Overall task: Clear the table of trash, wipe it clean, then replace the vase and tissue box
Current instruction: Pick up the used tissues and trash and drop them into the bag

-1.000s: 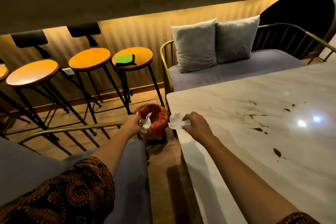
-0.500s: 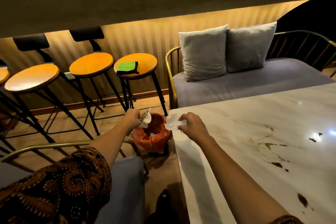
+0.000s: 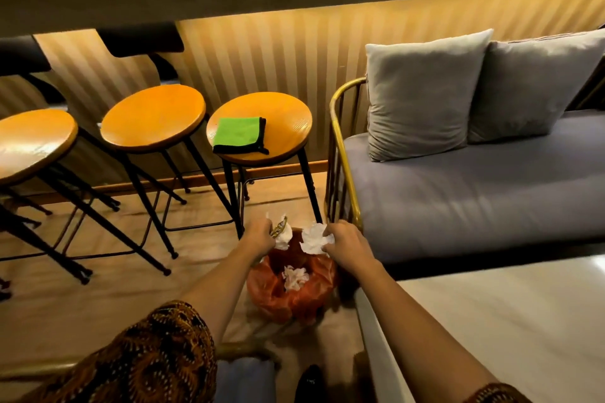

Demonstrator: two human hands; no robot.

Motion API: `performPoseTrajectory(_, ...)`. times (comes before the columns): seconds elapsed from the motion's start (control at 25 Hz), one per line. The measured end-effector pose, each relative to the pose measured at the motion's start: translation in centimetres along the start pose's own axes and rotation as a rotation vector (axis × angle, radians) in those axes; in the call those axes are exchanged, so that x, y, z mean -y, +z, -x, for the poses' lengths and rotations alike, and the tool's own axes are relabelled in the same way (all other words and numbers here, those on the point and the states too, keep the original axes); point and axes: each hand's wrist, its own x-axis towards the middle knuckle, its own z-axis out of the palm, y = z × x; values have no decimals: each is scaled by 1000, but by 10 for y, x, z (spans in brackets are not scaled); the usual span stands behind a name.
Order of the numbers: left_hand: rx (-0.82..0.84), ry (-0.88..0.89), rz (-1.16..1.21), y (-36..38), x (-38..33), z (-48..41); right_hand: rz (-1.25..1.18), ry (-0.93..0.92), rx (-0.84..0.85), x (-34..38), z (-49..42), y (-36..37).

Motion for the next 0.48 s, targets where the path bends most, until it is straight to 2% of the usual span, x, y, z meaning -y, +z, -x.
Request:
performPoseTrajectory(0.16, 32, -34, 31, 26, 15, -38, 32, 26, 75, -3, -50, 33)
performPoseTrajectory(0.48, 32, -208, 212, 148, 60, -130, 80, 119, 203, -47, -147, 165)
